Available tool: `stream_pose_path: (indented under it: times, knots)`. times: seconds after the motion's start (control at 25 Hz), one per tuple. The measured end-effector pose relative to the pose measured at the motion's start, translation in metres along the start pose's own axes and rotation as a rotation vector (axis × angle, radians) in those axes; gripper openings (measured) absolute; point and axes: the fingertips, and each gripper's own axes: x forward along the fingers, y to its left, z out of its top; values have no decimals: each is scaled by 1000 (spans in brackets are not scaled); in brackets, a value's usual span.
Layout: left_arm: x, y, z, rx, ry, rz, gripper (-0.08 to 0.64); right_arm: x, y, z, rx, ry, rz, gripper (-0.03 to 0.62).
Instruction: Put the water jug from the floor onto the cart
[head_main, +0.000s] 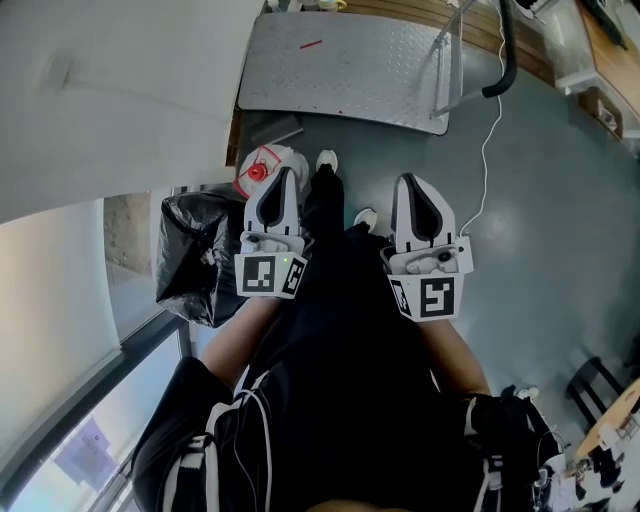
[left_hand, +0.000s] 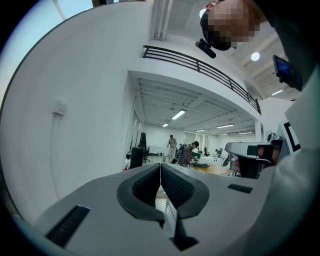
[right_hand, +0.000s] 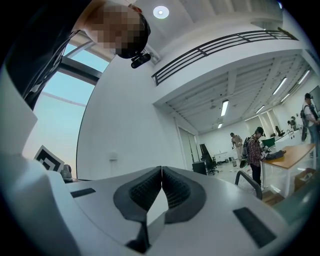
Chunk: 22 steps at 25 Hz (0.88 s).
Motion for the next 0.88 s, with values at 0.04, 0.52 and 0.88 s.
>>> stream_pose_path:
  times: [0.04, 0.52, 0.88]
  knots:
    - [4, 1, 0, 0, 0, 0, 18, 3, -4, -1, 0, 2, -6, 17]
    - [34, 49, 4, -47, 2, 62, 18, 55, -2, -5, -28, 30, 44, 17]
    - [78, 105, 11, -73, -18, 95, 18, 141, 6, -13, -88, 74, 90, 17]
